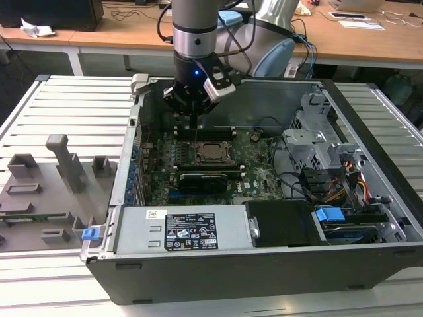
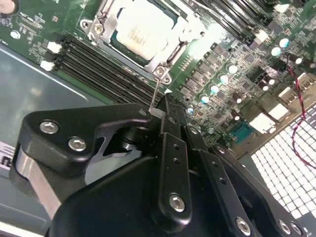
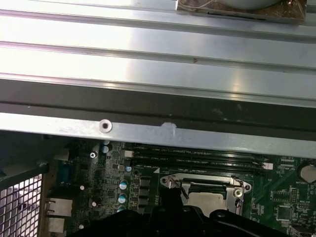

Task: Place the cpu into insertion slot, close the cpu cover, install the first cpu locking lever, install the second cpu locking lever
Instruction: 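Install the first cpu locking lever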

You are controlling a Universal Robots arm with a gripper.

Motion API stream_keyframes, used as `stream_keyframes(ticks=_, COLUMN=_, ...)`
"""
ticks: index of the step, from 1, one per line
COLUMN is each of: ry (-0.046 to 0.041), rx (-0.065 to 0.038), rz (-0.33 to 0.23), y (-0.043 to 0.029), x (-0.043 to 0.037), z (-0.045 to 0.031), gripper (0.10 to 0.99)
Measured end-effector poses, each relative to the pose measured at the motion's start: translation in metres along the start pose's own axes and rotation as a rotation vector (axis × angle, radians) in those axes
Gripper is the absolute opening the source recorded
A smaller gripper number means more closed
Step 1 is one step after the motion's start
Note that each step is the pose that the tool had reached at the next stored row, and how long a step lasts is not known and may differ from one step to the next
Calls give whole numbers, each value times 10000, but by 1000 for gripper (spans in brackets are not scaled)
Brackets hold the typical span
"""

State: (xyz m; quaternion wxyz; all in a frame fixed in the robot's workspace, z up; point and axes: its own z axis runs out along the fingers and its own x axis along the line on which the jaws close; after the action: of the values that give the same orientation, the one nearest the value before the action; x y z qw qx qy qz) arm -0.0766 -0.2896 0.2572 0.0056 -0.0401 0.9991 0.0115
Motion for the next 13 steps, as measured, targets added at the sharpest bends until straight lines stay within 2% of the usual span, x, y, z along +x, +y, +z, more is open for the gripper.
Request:
stream_keyframes(ticks=7, ry=-2, rx=-10, rz=-2, y=-14, x=-169, z=8, gripper=106)
stream_keyframes(ticks=8, ry=-3, rx=-46, rz=-1, y=-16, x=-185, z=9, gripper=106)
stream_keyframes(ticks=9, ry=-17, rx=-193, rz=6, y=-19, x=-190, z=13, gripper=106)
stream_keyframes(ticks=10, ry=-20, rx=-229, rz=23, y=-23, x=-191, z=14, gripper=106)
stream_keyframes(ticks=13, ry=-25, rx=-230, rz=134, y=-24, x=-198, z=23, gripper=106)
